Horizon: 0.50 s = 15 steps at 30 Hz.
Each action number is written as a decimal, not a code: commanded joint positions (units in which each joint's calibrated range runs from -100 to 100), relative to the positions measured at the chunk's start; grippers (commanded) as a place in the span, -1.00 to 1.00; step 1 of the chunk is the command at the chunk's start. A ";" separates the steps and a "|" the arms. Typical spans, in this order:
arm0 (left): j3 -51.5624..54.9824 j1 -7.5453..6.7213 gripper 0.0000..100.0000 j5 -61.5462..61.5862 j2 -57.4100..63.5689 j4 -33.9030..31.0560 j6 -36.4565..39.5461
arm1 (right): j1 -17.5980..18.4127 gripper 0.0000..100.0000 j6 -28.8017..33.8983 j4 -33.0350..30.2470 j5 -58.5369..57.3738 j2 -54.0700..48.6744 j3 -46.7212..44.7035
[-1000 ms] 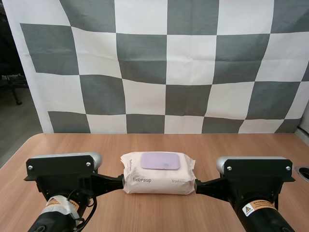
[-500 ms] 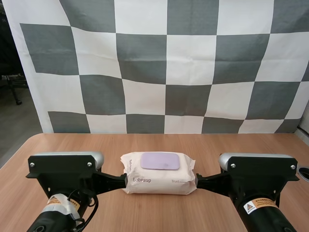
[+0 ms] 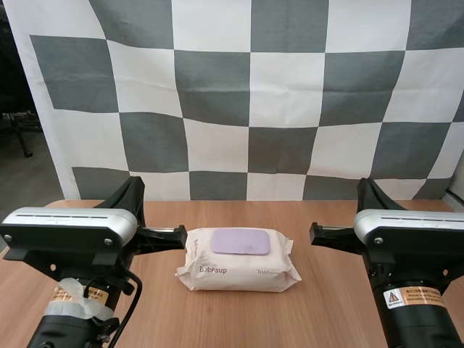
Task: Open the wet wipes lid
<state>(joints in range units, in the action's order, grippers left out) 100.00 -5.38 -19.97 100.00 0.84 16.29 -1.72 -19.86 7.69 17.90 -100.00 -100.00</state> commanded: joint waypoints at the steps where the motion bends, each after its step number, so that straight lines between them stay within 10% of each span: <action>1: 0.00 -0.03 -1.00 -21.18 0.00 -0.84 -0.02 | 0.00 -1.00 -0.01 0.09 34.40 0.00 0.00; 9: 0.00 -0.03 -1.00 -36.46 0.00 -3.98 -0.49 | 0.00 -1.00 -0.41 0.09 46.20 0.00 0.00; 15: -3.39 -0.03 -1.00 -33.86 0.00 -13.35 -6.05 | 0.00 -1.00 -0.29 -12.13 14.44 0.00 10.49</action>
<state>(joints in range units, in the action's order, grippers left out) 99.69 -5.38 -58.50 100.00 -9.86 11.63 -1.72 -20.24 3.33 53.85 -100.00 -95.28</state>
